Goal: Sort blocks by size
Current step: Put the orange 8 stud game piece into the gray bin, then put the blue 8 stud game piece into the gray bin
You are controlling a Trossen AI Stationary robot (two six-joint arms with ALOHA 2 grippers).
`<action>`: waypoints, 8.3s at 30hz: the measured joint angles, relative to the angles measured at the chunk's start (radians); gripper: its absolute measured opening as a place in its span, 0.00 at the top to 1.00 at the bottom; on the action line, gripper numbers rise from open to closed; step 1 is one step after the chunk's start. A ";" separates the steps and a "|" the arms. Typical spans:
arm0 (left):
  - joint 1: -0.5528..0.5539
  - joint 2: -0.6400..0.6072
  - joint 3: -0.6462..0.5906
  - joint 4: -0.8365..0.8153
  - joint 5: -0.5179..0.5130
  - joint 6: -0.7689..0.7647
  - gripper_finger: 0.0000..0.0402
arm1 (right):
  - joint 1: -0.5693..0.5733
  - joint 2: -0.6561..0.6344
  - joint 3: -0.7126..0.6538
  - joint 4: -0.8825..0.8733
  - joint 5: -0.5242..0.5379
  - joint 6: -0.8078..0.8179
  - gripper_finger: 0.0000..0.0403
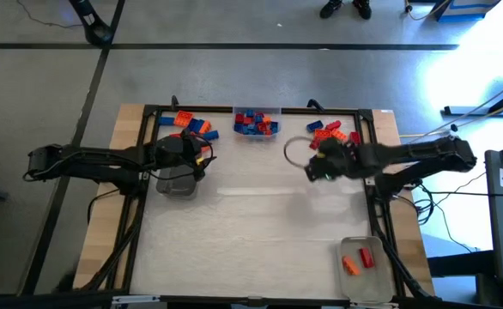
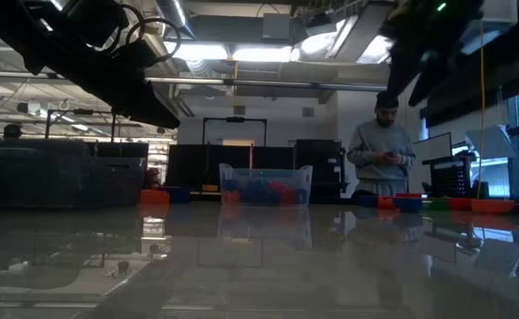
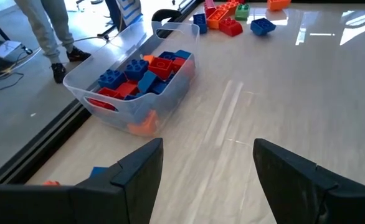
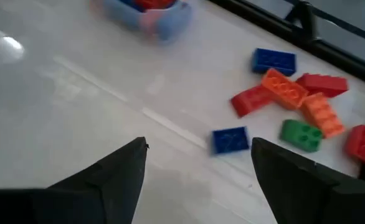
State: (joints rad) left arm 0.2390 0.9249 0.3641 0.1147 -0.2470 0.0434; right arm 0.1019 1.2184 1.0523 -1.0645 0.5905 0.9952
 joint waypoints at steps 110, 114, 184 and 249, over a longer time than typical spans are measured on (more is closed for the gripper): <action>-0.012 0.000 0.000 -0.019 0.001 -0.007 0.41 | -0.474 0.639 0.224 0.173 -0.564 -1.244 0.82; -0.012 0.000 0.000 -0.026 0.001 -0.006 0.41 | -0.413 0.552 0.222 0.112 -0.564 -1.187 0.91; -0.012 0.000 0.000 -0.020 0.000 -0.006 0.41 | 0.348 0.177 0.224 -0.222 -0.619 0.134 0.65; -0.012 0.000 0.000 -0.001 0.000 0.004 0.41 | -0.175 0.246 0.223 -0.215 -0.055 0.005 0.18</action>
State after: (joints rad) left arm 0.2270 0.9249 0.3641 0.1141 -0.2466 0.0479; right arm -0.0729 1.4639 1.2751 -1.2795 0.5358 1.0000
